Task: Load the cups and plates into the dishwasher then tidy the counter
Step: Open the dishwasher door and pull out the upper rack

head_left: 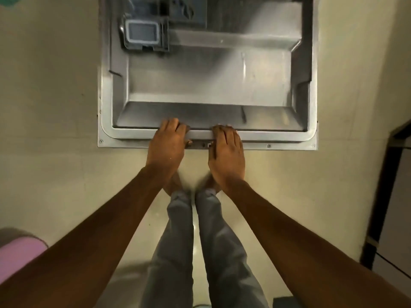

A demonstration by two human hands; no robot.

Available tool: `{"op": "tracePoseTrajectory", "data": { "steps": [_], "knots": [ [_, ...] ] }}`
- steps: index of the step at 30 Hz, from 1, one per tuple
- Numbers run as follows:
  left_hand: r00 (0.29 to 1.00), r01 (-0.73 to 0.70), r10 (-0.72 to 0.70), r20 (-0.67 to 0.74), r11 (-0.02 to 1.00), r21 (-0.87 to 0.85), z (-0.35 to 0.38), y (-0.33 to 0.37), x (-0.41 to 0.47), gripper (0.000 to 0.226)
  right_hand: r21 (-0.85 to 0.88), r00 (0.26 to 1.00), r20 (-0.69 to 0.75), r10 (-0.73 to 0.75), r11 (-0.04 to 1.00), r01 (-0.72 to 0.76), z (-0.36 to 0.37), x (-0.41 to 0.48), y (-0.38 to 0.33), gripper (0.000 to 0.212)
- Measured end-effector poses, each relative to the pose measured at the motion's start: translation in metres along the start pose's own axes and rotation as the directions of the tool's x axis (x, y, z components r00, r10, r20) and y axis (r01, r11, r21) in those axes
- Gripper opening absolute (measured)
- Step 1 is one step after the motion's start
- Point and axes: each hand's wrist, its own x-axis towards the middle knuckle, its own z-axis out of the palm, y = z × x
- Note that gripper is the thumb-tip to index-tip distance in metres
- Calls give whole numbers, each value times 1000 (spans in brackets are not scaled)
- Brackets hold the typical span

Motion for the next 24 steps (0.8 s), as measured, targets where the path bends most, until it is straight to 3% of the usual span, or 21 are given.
{"op": "tracePoseTrajectory", "data": {
  "steps": [12,21,24],
  "knots": [
    [1000,-17,18,-25,998,58,89,-33,41,37,-46,998,41,-42,998,44,83,37,43,52],
    [1000,-2,2,15,1000,13,50,-22,30,44,-93,985,103,-139,985,148,30,40,28,41],
    [1000,-23,23,-2,1000,17,17,-8,22,49,-57,991,85,-104,992,109,-1,37,16,38]
  ]
}}
